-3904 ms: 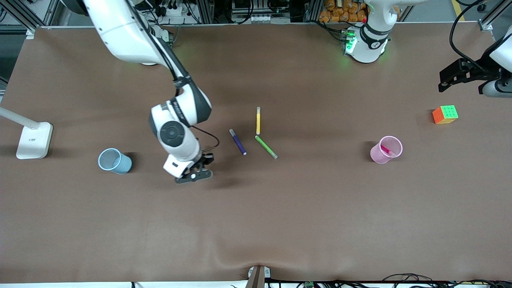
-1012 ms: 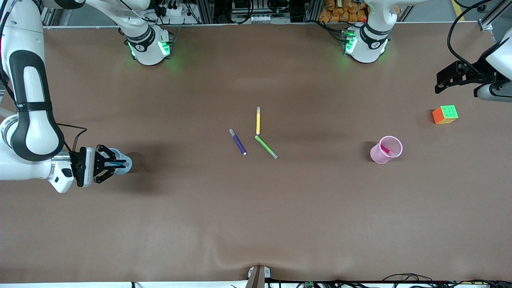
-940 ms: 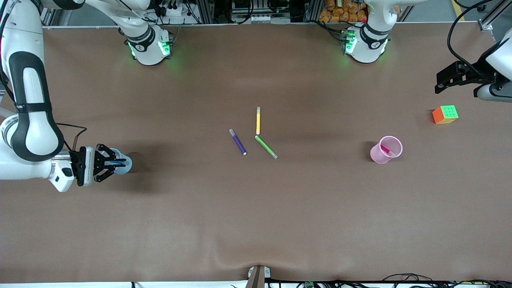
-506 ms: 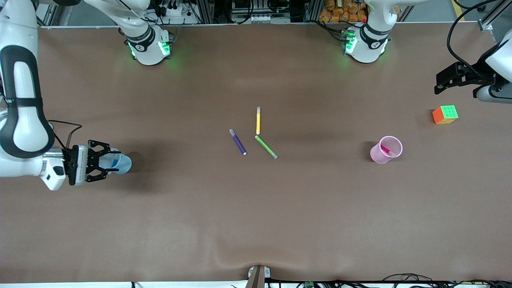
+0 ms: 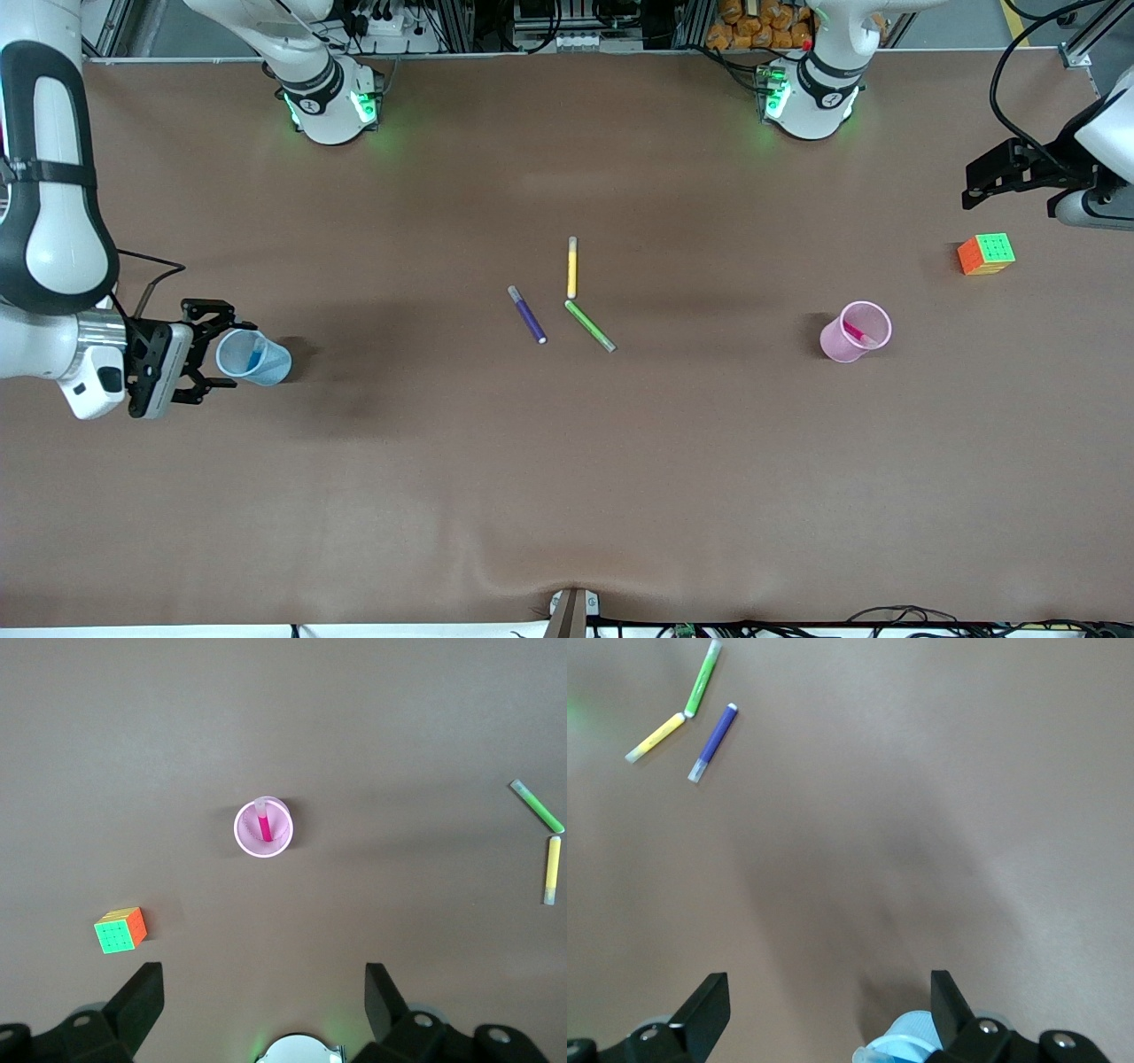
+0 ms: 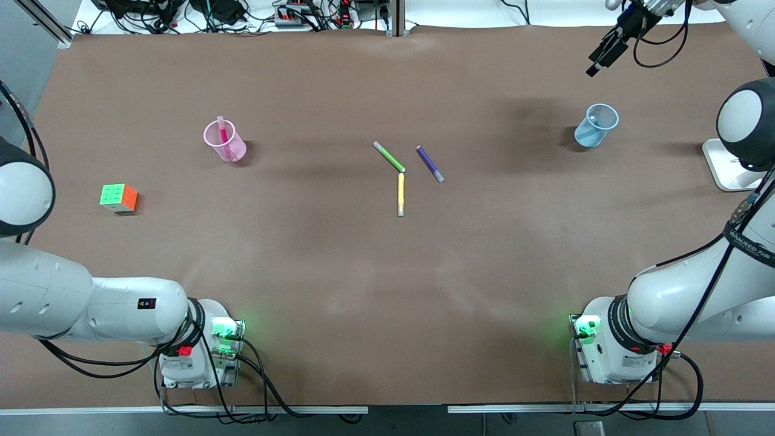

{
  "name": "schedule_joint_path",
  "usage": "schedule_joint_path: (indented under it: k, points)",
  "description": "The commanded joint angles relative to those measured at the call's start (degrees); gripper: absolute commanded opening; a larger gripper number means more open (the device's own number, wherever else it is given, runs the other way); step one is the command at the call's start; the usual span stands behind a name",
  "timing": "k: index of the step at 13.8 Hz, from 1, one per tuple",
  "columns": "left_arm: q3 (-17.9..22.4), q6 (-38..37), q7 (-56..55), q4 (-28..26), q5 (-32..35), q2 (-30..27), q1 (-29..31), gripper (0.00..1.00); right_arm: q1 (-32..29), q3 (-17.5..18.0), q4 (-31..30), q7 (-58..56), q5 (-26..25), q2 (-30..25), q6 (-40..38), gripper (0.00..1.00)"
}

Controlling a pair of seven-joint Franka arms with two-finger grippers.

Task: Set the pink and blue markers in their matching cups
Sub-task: 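Open the right gripper to drop the blue marker into the cup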

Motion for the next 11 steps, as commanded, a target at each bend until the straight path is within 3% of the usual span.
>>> schedule_joint_path:
  k: [1,9,11]
  points:
    - [0.2,0.4,0.3,0.4,-1.0,0.1,0.2,1.00,0.1,-0.1,-0.1,6.6,-1.5,-2.1,0.0,1.00]
    - [0.2,0.4,0.2,0.4,-1.0,0.6,0.1,1.00,6.6,0.2,-0.8,42.3,-17.9,-12.7,-0.6,1.00]
    - [0.2,0.4,0.2,0.4,-1.0,0.6,0.1,1.00,6.5,0.1,-0.8,53.5,-18.4,-14.8,-4.4,1.00]
